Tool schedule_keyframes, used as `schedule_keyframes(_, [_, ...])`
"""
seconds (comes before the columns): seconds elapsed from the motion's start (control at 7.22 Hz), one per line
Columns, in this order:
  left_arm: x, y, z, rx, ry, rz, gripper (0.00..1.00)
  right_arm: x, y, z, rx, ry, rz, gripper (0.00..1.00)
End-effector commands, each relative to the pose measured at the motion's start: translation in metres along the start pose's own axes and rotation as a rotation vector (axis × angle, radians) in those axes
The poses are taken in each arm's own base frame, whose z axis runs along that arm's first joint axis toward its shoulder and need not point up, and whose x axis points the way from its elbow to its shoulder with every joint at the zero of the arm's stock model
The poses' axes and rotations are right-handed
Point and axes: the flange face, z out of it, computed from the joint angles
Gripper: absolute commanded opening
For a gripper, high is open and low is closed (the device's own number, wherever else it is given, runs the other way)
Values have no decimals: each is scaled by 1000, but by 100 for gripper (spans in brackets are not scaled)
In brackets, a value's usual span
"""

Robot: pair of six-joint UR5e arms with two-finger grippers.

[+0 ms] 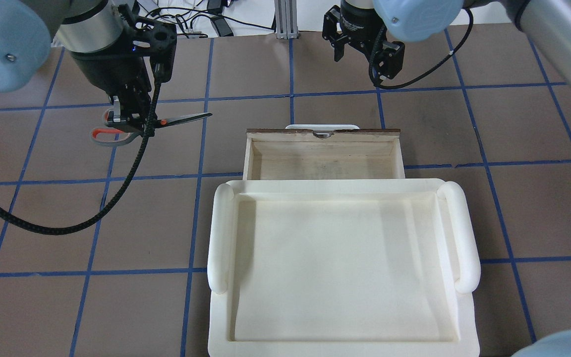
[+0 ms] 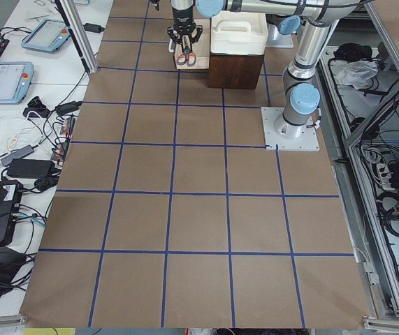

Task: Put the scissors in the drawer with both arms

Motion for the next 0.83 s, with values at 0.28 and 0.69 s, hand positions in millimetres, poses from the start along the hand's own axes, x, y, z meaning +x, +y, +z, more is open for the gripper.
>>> schedule_keyframes(0.28, [-7,-110,28,50,-33,22,3,62,13,-54,58,-30,-466,100])
schedule_keyframes(0.69, [-2,-183,61,42,-35,32,4,74,10,-58,47,-31,-519,100])
